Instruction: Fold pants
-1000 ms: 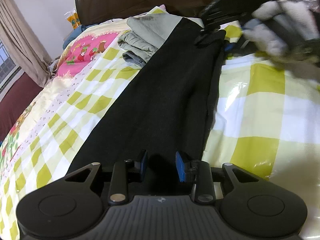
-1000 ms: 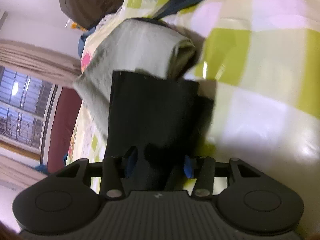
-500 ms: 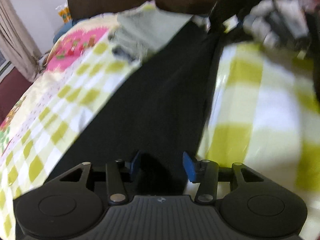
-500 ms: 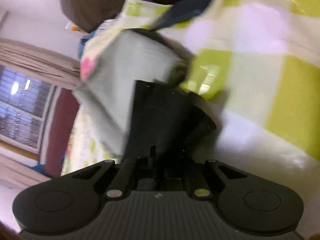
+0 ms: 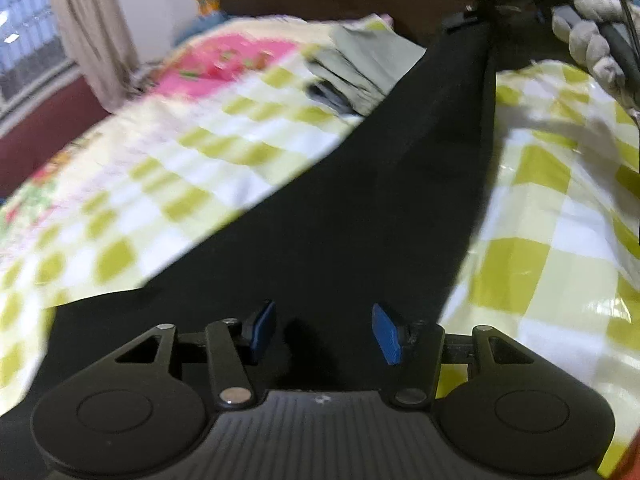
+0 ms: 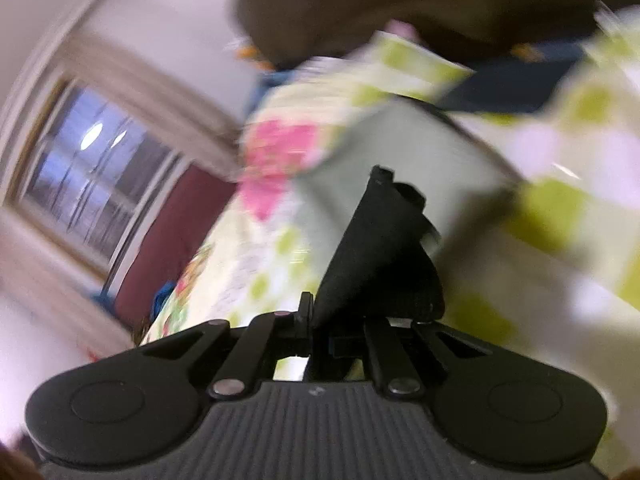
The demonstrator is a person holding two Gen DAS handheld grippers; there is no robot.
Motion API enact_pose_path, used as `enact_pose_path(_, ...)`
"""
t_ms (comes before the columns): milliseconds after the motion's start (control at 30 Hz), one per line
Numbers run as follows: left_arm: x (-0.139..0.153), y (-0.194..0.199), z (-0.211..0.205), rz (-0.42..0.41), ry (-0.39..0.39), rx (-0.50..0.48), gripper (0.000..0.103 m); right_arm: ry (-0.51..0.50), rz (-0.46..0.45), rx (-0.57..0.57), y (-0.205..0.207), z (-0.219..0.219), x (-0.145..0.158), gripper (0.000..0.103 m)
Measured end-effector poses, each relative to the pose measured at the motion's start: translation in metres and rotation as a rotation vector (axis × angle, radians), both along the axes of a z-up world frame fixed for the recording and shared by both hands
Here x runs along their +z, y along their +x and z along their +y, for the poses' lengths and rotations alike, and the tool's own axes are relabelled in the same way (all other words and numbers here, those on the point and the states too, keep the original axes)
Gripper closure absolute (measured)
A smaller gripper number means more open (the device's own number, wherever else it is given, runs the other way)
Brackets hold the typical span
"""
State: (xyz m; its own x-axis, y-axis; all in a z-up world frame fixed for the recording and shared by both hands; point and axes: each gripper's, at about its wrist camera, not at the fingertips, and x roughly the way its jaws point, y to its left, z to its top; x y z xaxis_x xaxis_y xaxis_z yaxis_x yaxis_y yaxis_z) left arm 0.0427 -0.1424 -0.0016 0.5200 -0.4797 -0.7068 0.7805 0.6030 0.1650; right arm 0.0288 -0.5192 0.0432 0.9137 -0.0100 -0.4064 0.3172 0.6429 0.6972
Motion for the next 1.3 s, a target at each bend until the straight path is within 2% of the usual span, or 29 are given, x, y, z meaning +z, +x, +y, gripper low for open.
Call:
enact_pose_path(100,0.009,0.003,0.039,-0.034,-0.015,0.086,0.035,-0.126,-0.022,0.144,0.028,0.06,0.032,0.095)
enact_pose_path(200,0.012,0.005,0.086,-0.072,-0.009,0.202,0.035,-0.264,-0.01,0.337,0.064,0.144,0.046,0.095)
enact_pose_path(300,0.012,0.007,0.13,-0.092,0.004,0.326,0.035,-0.343,0.038,0.536,0.095,0.231,0.036,0.095)
enact_pose_path(400,0.013,0.004,0.171,-0.088,-0.008,0.434,0.035,-0.437,0.086,0.718,0.117,0.319,0.01,0.095)
enact_pose_path(533,0.011,-0.009,0.218,-0.081,-0.034,0.538,0.035,-0.501,0.118,0.868,0.128,0.405,-0.019,0.095)
enact_pose_path(633,0.009,-0.016,0.241,-0.087,-0.043,0.589,0.035,-0.578,0.145,0.91,0.13,0.444,-0.031,0.095)
enact_pose_path(733,0.006,-0.019,0.258,-0.089,-0.062,0.629,0.035,-0.67,0.106,0.923,0.117,0.463,-0.032,0.095)
enact_pose_path(867,0.003,-0.021,0.282,-0.079,-0.113,0.678,0.035,-0.605,0.061,0.872,0.122,0.472,-0.015,0.095)
enact_pose_path(967,0.001,-0.019,0.293,-0.075,-0.137,0.709,0.035,-0.668,0.005,0.911,0.118,0.497,-0.007,0.095)
enact_pose_path(1100,-0.003,-0.025,0.307,-0.073,-0.133,0.739,0.035,-0.698,0.014,1.034,0.114,0.542,-0.027,0.095)
enact_pose_path(1233,-0.006,-0.034,0.314,-0.068,-0.112,0.766,0.035,-0.717,0.052,1.08,0.109,0.566,-0.048,0.094)
enact_pose_path(1300,-0.008,-0.036,0.317,-0.056,-0.111,0.78,0.035,-0.746,0.023,1.078,0.101,0.569,-0.045,0.094)
